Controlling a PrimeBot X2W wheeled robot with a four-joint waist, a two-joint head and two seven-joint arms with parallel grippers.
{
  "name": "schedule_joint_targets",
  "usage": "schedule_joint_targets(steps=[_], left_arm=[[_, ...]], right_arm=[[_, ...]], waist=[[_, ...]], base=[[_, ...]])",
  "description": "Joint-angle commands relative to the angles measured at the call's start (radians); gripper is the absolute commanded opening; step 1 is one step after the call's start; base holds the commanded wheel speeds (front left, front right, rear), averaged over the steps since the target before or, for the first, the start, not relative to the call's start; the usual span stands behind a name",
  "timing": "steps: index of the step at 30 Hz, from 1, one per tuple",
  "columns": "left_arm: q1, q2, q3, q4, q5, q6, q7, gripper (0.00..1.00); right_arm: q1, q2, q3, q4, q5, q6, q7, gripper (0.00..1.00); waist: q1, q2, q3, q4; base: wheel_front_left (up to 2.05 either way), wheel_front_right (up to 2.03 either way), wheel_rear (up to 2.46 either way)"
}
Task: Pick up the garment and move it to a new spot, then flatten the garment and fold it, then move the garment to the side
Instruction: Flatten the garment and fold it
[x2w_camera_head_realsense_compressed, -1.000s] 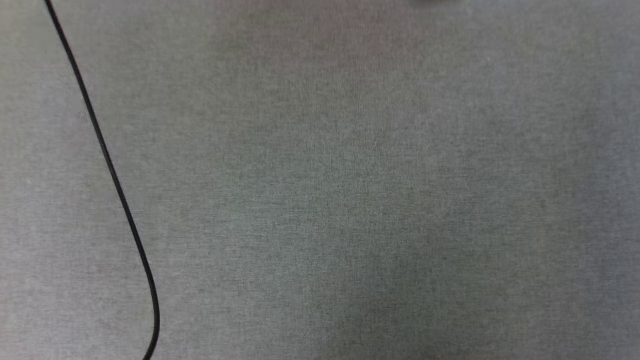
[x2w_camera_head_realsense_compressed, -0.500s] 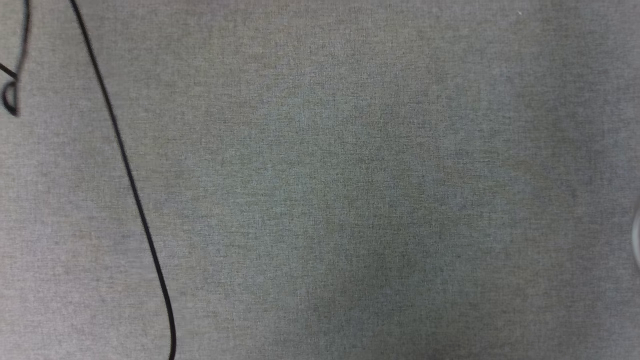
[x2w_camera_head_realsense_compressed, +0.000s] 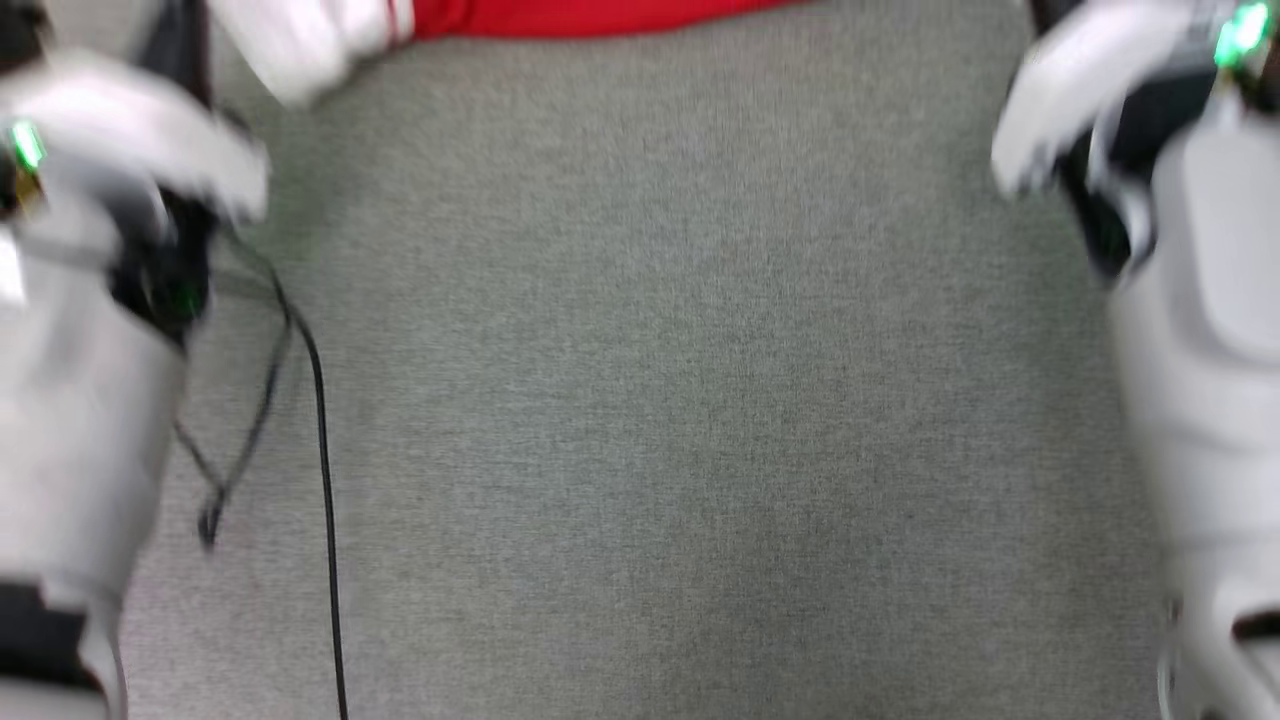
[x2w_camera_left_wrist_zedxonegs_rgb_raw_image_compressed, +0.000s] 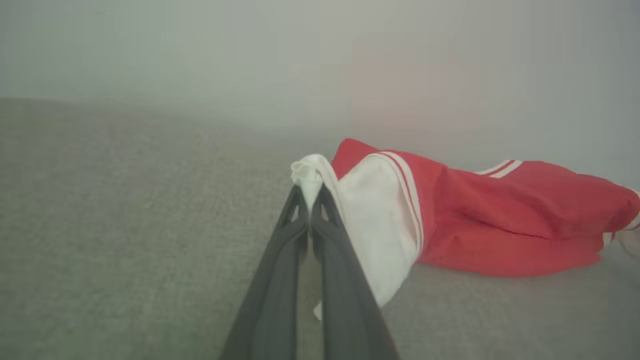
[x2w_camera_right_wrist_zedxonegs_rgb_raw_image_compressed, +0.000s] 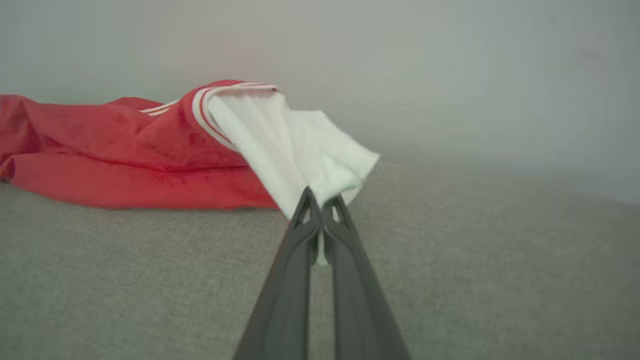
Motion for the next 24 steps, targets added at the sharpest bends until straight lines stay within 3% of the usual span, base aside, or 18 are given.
schedule_joint_targets(steps=[1,6,13,24], left_arm=[[0.063,0.006,0.003,-0.014,-0.012,-0.002,-0.011,0.0],[0.259,0.023,0.045,-0.092,0.016,-0.002,-0.021,0.0],[0.54,0.0,0.156,-0.229,0.085,0.026,-0.021,0.0],[0.918,0.008,0.23,-0.461,0.137,0.146,-0.021,0.0]], right_arm=[[0.065,-0.013,0.007,-0.016,0.022,-0.001,-0.012,0.0],[0.278,-0.051,0.004,-0.088,0.087,-0.001,-0.014,0.0],[0.579,-0.065,-0.043,-0.274,0.148,-0.001,0.031,0.0],[1.022,-0.003,-0.166,-0.597,0.197,-0.001,0.159,0.0]], waist=[[0.0,0.0,-0.047,0.008],[0.0,0.0,-0.133,0.014],[0.0,0.0,-0.256,0.017],[0.0,0.0,-0.416,0.01]], base=[[0.0,0.0,0.0],[0.0,0.0,0.0],[0.0,0.0,0.0],[0.0,0.0,0.0]])
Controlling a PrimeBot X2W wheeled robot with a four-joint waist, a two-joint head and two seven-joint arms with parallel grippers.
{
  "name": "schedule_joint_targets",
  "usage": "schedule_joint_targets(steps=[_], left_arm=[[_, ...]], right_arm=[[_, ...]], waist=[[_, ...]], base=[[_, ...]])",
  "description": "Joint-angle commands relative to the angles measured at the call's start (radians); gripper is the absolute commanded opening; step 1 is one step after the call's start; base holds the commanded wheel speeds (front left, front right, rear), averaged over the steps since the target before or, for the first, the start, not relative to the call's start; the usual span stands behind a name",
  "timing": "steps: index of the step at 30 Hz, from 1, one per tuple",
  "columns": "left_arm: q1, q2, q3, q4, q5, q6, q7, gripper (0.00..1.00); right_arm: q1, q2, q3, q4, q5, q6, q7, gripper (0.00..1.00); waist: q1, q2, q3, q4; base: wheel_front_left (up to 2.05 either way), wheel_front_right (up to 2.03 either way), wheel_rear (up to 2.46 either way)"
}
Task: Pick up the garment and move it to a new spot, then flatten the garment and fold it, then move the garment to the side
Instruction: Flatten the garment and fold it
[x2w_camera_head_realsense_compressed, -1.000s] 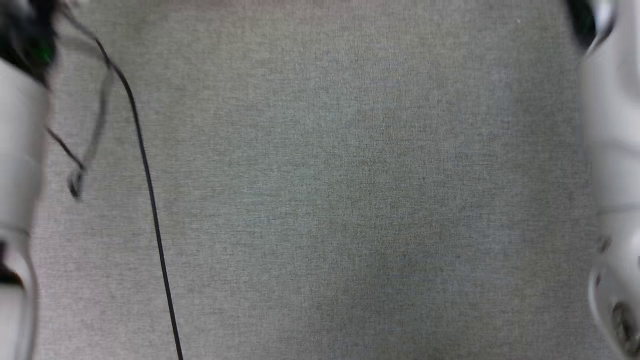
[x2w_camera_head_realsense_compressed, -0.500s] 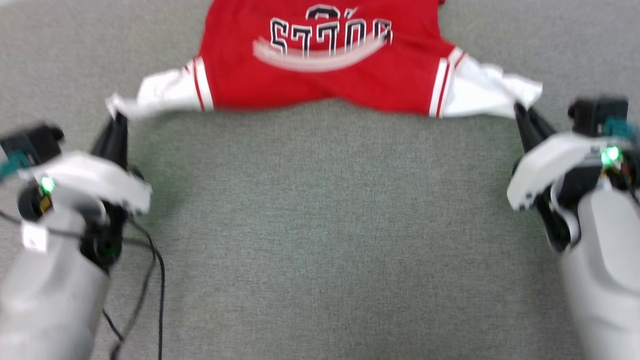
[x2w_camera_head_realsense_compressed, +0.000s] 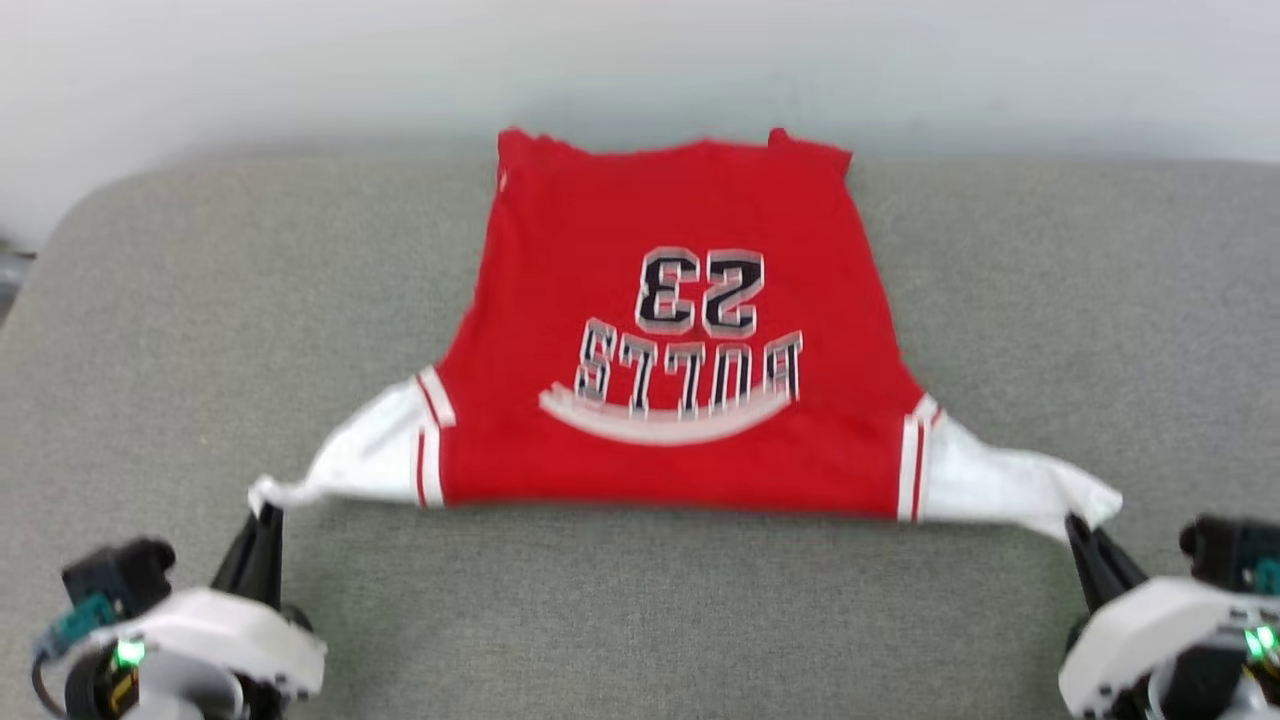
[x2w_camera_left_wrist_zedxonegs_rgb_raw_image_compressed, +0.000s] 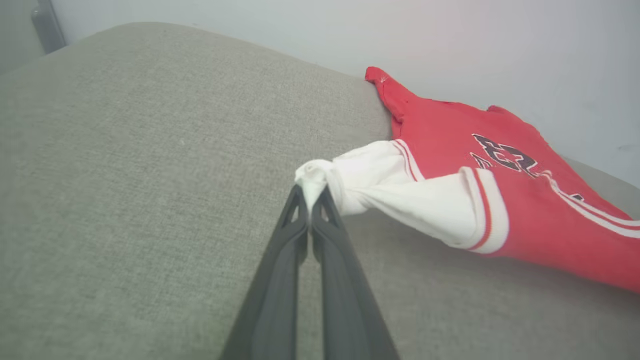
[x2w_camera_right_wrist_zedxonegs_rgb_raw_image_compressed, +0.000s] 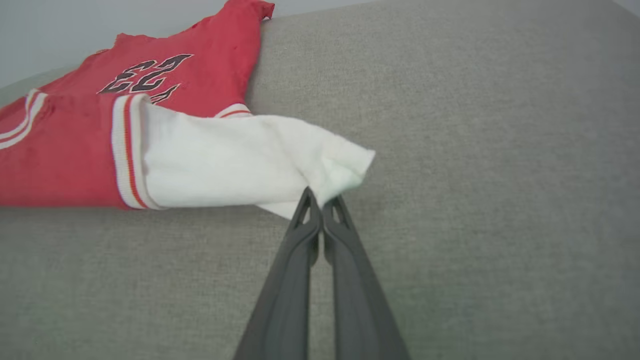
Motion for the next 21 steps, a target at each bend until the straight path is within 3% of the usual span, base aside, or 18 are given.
schedule_joint_targets(steps=[1,11,14,16,17,18,19,21], left_arm=[[0.057,0.007,0.001,-0.031,0.006,0.022,-0.001,0.0],[0.306,0.0,-0.025,-0.175,-0.016,0.101,0.043,0.0],[0.35,0.006,-0.026,-0.198,-0.012,0.118,0.041,0.0],[0.367,0.008,-0.029,-0.213,-0.009,0.122,0.04,0.0],[0.372,0.01,-0.031,-0.221,-0.006,0.125,0.04,0.0],[0.373,0.01,-0.035,-0.228,-0.002,0.125,0.042,0.0],[0.373,0.011,-0.04,-0.236,0.002,0.124,0.044,0.0],[0.367,0.012,-0.048,-0.249,0.008,0.121,0.05,0.0]], right_arm=[[0.058,0.007,-0.015,-0.039,0.002,-0.001,0.011,0.0],[0.31,0.038,-0.078,-0.13,0.012,-0.002,0.042,0.0],[0.357,0.039,-0.086,-0.135,0.003,-0.002,0.034,0.1],[0.376,0.04,-0.083,-0.131,0.012,-0.001,0.036,0.31],[0.379,0.041,-0.077,-0.129,0.019,-0.001,0.034,0.46],[0.381,0.041,-0.07,-0.127,0.026,-0.001,0.034,0.86],[0.38,0.041,-0.065,-0.125,0.029,-0.001,0.032,1.0],[0.367,0.041,-0.051,-0.13,0.025,-0.001,0.022,1.0]], waist=[[0.0003,0.0,-0.05,-0.002],[0.0003,0.0,-0.137,0.013],[0.0003,0.0,-0.149,0.016],[0.0003,0.0,-0.151,0.018],[0.0003,0.0,-0.151,0.019],[0.0003,0.0,-0.151,0.019],[0.0003,0.0,-0.15,0.019],[0.0003,0.0,-0.149,0.022]], base=[[0.0,0.0,0.0],[0.0,0.0,0.0],[0.0,0.0,0.0],[0.0,0.0,0.0],[0.0,0.0,0.0],[0.0,0.0,0.0],[0.0,0.0,0.0],[0.0,0.0,0.0]])
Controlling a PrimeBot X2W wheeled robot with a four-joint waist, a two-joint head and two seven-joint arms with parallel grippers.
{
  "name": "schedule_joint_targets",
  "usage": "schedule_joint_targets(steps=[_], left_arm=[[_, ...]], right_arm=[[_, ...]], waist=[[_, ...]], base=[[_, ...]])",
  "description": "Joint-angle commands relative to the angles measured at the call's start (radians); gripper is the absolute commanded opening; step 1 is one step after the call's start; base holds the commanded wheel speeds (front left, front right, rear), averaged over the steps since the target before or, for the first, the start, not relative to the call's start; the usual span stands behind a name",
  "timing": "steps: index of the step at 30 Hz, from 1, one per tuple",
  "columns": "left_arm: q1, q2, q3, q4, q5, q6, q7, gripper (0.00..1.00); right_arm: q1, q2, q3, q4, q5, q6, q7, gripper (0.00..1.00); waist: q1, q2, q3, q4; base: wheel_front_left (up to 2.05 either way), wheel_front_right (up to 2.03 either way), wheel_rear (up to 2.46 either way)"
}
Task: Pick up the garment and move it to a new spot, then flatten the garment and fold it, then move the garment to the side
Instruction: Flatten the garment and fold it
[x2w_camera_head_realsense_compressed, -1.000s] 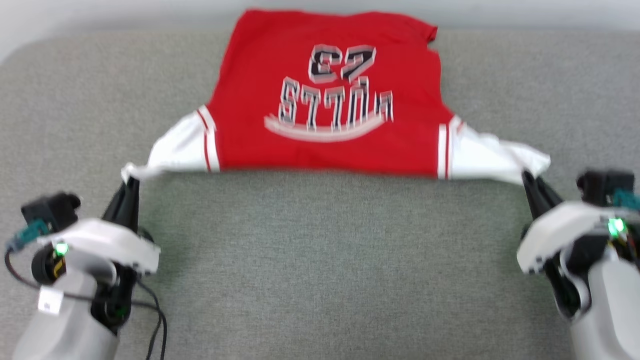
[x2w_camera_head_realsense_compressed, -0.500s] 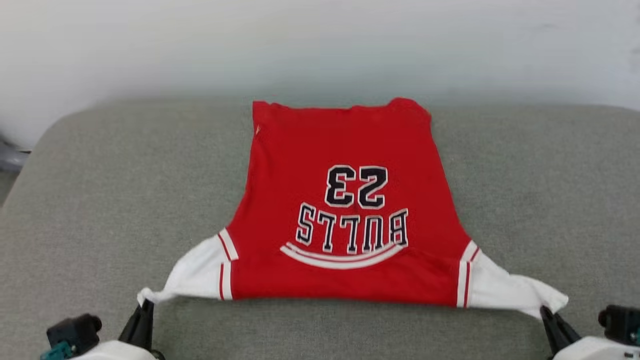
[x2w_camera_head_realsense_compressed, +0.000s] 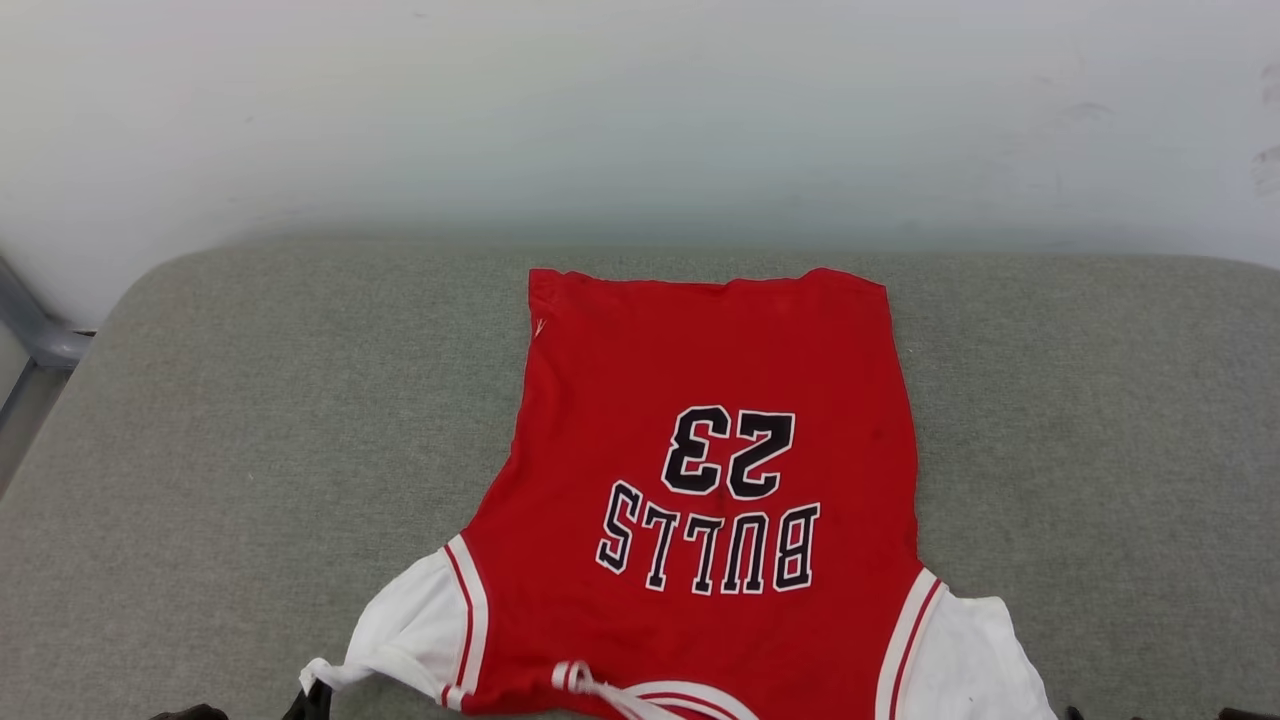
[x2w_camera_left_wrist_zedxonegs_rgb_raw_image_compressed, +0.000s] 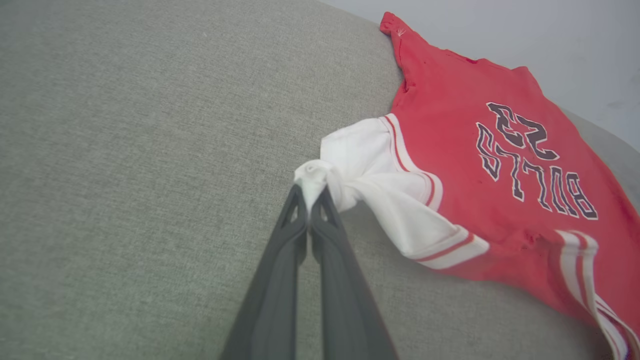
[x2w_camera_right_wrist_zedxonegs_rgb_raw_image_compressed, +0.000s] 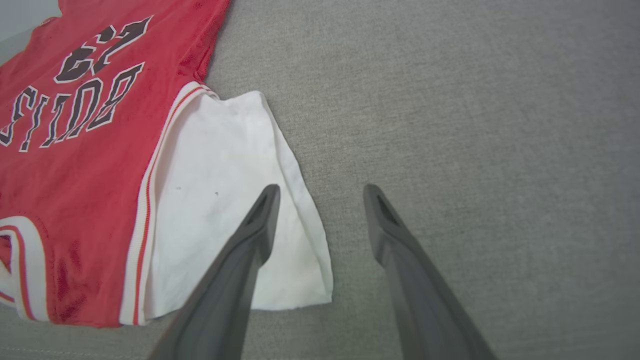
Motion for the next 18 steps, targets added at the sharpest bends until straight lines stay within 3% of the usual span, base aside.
schedule_joint_targets(steps=[1,9,18], left_arm=[[-0.008,0.003,-0.007,-0.014,0.01,-0.001,0.005,0.0],[-0.054,0.005,-0.029,-0.07,0.034,0.003,0.012,0.0],[-0.169,-0.011,-0.032,-0.138,0.065,-0.038,-0.017,0.0]], right_arm=[[-0.02,0.002,0.01,-0.006,-0.003,-0.001,-0.016,1.0],[-0.207,0.002,-0.006,0.002,-0.05,-0.001,-0.078,1.0],[-0.601,-0.06,-0.029,0.172,-0.068,-0.001,-0.024,1.0]], waist=[[0.0001,-0.0001,0.002,0.003],[0.0001,-0.0001,0.052,0.02],[0.0001,-0.0001,0.208,0.087]], base=[[0.0,0.0,0.0],[0.0,0.0,0.0],[0.0,0.0,0.0]])
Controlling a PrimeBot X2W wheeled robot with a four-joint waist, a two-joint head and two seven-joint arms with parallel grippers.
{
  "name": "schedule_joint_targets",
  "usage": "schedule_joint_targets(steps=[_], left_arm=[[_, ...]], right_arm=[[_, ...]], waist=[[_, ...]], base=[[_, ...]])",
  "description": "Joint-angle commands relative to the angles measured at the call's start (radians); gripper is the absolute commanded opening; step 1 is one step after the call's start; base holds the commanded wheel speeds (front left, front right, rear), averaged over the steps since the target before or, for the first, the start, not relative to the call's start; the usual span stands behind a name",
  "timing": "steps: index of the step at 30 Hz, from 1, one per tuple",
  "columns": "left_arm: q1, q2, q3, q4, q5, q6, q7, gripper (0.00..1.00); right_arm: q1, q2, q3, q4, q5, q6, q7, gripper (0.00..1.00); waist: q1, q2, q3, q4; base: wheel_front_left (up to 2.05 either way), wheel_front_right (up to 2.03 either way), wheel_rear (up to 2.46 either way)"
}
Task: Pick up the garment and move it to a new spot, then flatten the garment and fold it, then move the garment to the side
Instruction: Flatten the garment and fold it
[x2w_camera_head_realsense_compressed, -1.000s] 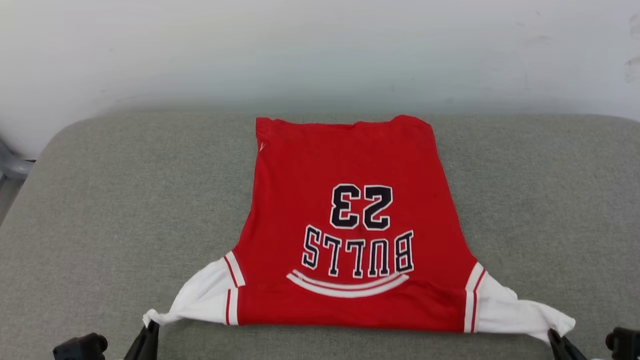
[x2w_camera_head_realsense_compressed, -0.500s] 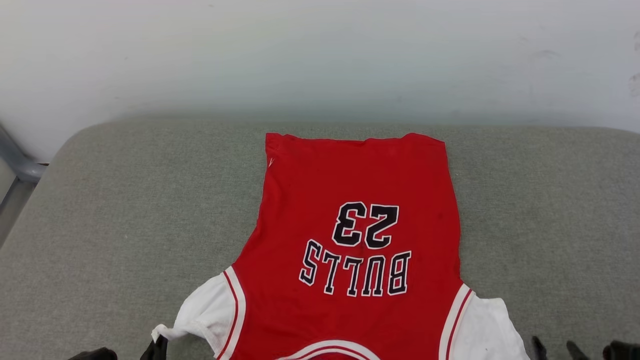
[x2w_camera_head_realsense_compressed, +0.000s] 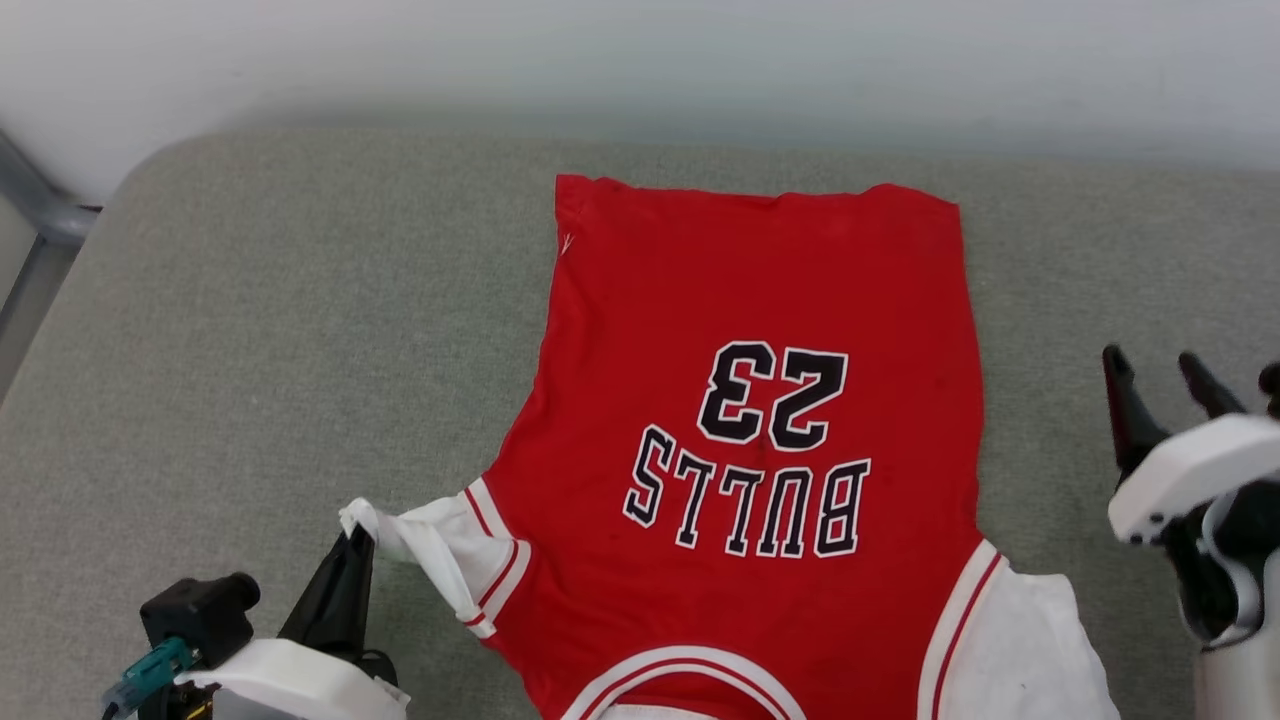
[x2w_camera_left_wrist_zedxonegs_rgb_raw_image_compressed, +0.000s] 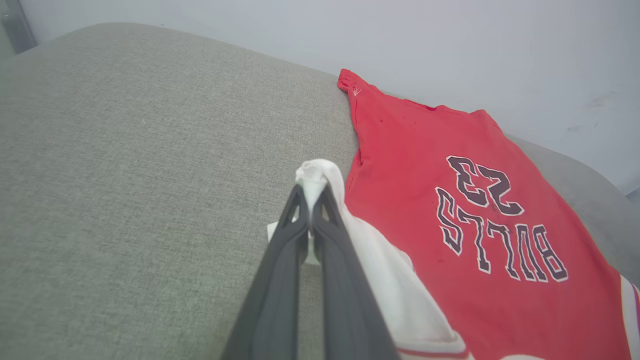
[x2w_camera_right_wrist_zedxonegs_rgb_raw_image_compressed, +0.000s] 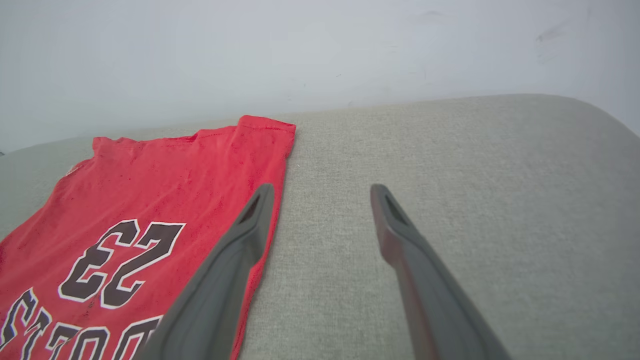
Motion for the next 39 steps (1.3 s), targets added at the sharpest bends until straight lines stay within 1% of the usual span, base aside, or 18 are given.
schedule_joint_targets(steps=[1,2,3,4,6,10,14,17,20,23,27,29,31,34,35,37,39], left_arm=[[-0.023,-0.005,-0.001,-0.006,0.01,-0.008,-0.007,0.0],[-0.038,-0.008,-0.003,-0.009,0.015,-0.013,-0.01,0.0],[-0.07,-0.014,-0.006,-0.017,0.023,-0.027,-0.015,0.0],[-0.07,-0.014,-0.006,-0.017,0.023,-0.027,-0.015,0.0],[-0.098,-0.022,-0.013,-0.026,0.033,-0.037,-0.02,0.0],[-0.147,-0.039,-0.023,-0.032,0.049,-0.062,-0.026,0.0],[-0.193,-0.057,-0.032,-0.041,0.068,-0.085,-0.033,0.0],[-0.22,-0.073,-0.038,-0.052,0.082,-0.098,-0.034,0.0],[-0.241,-0.086,-0.038,-0.061,0.094,-0.113,-0.037,0.0],[-0.253,-0.097,-0.036,-0.066,0.103,-0.124,-0.039,0.0],[-0.265,-0.104,-0.03,-0.062,0.11,-0.139,-0.041,0.0],[-0.266,-0.109,-0.028,-0.058,0.113,-0.146,-0.041,0.0],[-0.264,-0.113,-0.025,-0.052,0.114,-0.15,-0.042,0.0],[-0.265,-0.117,-0.024,-0.045,0.12,-0.157,-0.042,0.0],[-0.264,-0.12,-0.022,-0.04,0.121,-0.161,-0.042,0.0],[-0.265,-0.124,-0.021,-0.032,0.121,-0.165,-0.042,0.0],[-0.266,-0.128,-0.021,-0.025,0.122,-0.169,-0.043,0.0]], right_arm=[[-0.053,-0.015,-0.006,0.022,-0.003,-0.001,0.011,1.0],[-0.097,-0.026,-0.008,0.047,-0.006,-0.001,0.026,1.0],[-0.185,-0.045,-0.005,0.103,-0.006,-0.001,0.077,1.0],[-0.185,-0.045,-0.005,0.103,-0.006,-0.001,0.077,1.0],[-0.27,-0.067,0.0,0.149,-0.001,-0.001,0.142,1.0],[-0.426,-0.113,0.025,0.244,-0.007,-0.001,0.305,1.0],[-0.565,-0.148,0.035,0.306,-0.024,-0.001,0.47,1.0],[-0.652,-0.164,0.022,0.333,-0.048,-0.001,0.541,1.0],[-0.718,-0.167,0.013,0.359,-0.08,-0.001,0.578,1.0],[-0.77,-0.155,0.002,0.387,-0.107,-0.001,0.601,1.0],[-0.799,-0.139,0.002,0.433,-0.131,-0.001,0.63,1.0],[-0.79,-0.129,-0.003,0.477,-0.137,-0.001,0.689,1.0],[-0.77,-0.114,-0.02,0.523,-0.14,-0.001,0.777,1.0],[-0.754,-0.11,-0.044,0.544,-0.166,-0.001,0.861,1.0],[-0.746,-0.107,-0.069,0.541,-0.188,-0.001,0.888,0.0],[-0.741,-0.096,-0.089,0.531,-0.198,-0.001,0.9,0.0],[-0.744,-0.097,-0.1,0.51,-0.206,-0.001,0.884,0.0]], waist=[[-0.0002,0.0,0.063,0.041],[-0.0002,0.0,0.08,0.051],[-0.0002,0.0,0.117,0.071],[-0.0002,0.0,0.117,0.071],[-0.0002,0.0,0.153,0.092],[-0.0002,0.0,0.216,0.128],[-0.0002,0.0,0.278,0.162],[-0.0002,0.0,0.316,0.183],[-0.0002,0.0,0.347,0.199],[-0.0002,0.0,0.374,0.21],[-0.0002,0.0,0.397,0.218],[-0.0002,0.0,0.402,0.221],[-0.0002,0.0,0.405,0.222],[-0.0002,0.0,0.407,0.225],[-0.0002,0.0,0.406,0.227],[-0.0002,0.0,0.401,0.229],[-0.0002,0.0,0.391,0.231]], base=[[0.0,0.0,0.0],[0.0,0.0,0.0],[0.0,0.0,0.0],[0.0,0.0,0.0],[0.0,0.0,0.0],[0.0,0.0,0.0],[0.0,0.0,0.0],[0.0,0.0,0.0],[0.0,0.0,0.0],[0.0,0.0,0.0],[0.0,0.0,0.0],[0.0,0.0,0.0],[0.0,0.0,0.0],[0.0,0.0,0.0],[0.0,0.0,0.0],[0.0,0.0,0.0],[0.0,0.0,0.0]])
